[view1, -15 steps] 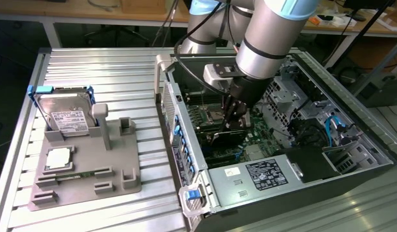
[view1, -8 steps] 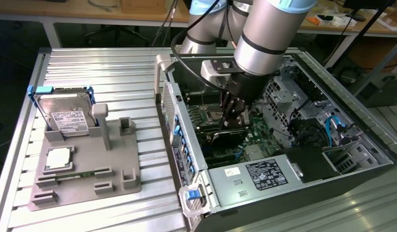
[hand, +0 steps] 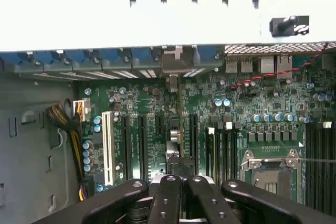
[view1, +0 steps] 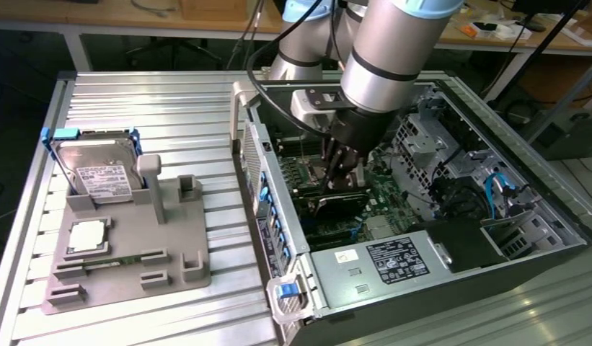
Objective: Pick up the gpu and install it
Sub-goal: 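Press down on the gpu until it lock into place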
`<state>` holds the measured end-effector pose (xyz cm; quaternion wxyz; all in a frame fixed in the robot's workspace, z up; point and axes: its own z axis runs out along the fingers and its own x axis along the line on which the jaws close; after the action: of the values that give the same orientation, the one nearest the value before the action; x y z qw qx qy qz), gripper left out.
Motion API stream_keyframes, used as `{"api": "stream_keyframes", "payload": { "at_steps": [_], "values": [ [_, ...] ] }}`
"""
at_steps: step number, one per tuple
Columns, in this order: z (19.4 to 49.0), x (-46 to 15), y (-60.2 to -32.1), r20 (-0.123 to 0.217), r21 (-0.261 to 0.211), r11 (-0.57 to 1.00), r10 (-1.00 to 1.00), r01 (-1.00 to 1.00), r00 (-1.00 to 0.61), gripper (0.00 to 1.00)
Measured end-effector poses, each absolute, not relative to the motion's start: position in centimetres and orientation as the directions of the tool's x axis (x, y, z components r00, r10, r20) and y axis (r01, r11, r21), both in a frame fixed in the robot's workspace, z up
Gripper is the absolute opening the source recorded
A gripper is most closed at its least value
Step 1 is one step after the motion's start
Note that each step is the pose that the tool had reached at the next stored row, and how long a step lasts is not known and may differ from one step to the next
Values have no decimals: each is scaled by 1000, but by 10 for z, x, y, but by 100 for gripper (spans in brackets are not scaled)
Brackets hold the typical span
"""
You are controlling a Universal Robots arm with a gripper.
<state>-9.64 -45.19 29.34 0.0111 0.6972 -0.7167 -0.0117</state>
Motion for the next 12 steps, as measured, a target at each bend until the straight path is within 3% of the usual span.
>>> {"api": "stream_keyframes", "payload": {
  "at_steps": [12],
  "values": [
    [294, -113, -452, -1, 32, 28, -1000, -999, -28, 11]
  ]
}}
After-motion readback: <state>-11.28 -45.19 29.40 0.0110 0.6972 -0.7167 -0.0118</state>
